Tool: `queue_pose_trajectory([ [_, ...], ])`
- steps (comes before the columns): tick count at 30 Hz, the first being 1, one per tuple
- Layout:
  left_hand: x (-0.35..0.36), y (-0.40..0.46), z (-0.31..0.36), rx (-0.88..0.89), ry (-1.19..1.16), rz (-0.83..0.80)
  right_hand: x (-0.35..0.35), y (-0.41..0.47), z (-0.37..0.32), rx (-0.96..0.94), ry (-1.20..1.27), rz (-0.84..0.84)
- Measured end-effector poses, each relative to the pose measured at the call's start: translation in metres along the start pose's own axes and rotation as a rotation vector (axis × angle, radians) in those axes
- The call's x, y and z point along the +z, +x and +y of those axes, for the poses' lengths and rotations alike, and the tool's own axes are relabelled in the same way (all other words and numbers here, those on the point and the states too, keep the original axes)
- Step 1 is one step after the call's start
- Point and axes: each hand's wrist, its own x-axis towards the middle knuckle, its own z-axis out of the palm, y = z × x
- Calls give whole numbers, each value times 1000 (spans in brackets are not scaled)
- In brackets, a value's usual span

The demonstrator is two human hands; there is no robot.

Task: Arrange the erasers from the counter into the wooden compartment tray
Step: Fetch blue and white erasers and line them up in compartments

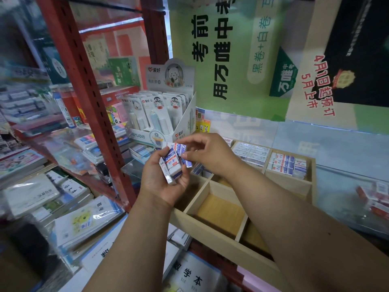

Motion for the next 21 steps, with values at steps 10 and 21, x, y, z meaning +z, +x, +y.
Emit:
queue_pose_trajectory([
  [10, -1, -1, 0, 55, -43, 29, -30, 8, 15, 219, -129, 320],
  [21, -4, 0, 1, 64, -66, 24, -16, 12, 21, 302, -714, 128],
])
